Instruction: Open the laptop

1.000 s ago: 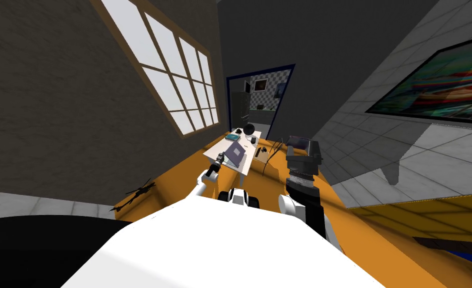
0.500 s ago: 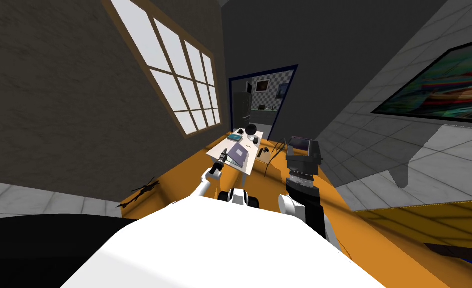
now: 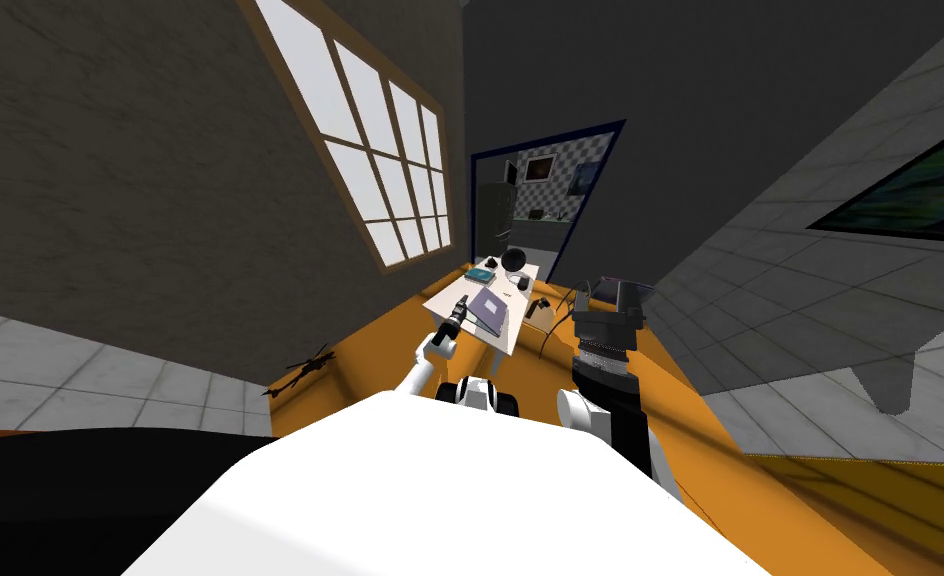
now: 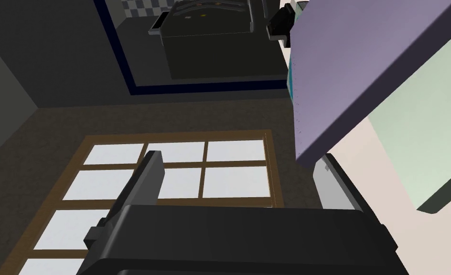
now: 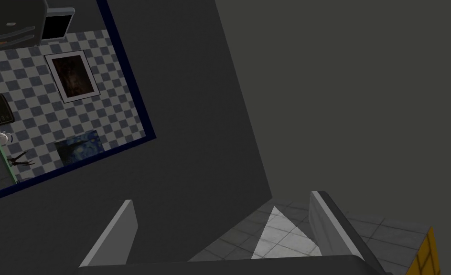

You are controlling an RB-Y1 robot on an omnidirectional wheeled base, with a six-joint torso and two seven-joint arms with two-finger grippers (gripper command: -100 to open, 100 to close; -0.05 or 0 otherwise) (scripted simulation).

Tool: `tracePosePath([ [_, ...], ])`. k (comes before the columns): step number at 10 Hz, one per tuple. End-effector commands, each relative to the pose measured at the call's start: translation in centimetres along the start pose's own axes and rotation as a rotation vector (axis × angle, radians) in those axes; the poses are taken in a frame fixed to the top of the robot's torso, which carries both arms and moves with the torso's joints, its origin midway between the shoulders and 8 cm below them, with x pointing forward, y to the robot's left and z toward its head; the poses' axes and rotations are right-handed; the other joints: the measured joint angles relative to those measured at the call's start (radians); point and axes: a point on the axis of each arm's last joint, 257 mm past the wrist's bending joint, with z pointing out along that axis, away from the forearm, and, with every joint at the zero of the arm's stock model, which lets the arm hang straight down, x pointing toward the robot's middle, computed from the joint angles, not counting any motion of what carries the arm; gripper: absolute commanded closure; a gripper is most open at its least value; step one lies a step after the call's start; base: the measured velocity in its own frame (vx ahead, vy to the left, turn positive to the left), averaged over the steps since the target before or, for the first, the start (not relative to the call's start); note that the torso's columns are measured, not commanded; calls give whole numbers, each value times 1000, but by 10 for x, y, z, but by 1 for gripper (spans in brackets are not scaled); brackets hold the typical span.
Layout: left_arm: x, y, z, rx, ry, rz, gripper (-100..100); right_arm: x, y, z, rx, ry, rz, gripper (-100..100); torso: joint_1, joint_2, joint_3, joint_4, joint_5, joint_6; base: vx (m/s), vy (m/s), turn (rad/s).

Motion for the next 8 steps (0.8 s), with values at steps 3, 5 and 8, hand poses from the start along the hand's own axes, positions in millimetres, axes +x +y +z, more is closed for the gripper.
tracePosePath([
  [3, 31, -17, 4, 3, 26, 2, 0, 0, 0, 0, 0, 0, 0, 0, -3, 0, 0, -1, 0, 0, 4, 37, 49],
  [5, 31, -17, 4, 3, 25, 2, 0, 0, 0, 0, 0, 0, 0, 0, -2, -2, -1, -1, 0, 0, 0, 0, 0],
  [8, 32, -18, 5, 7, 27, 1, 0, 0, 0, 0, 0, 0, 0, 0, 0, -3, -2, -2, 0, -1, 0, 0, 0],
])
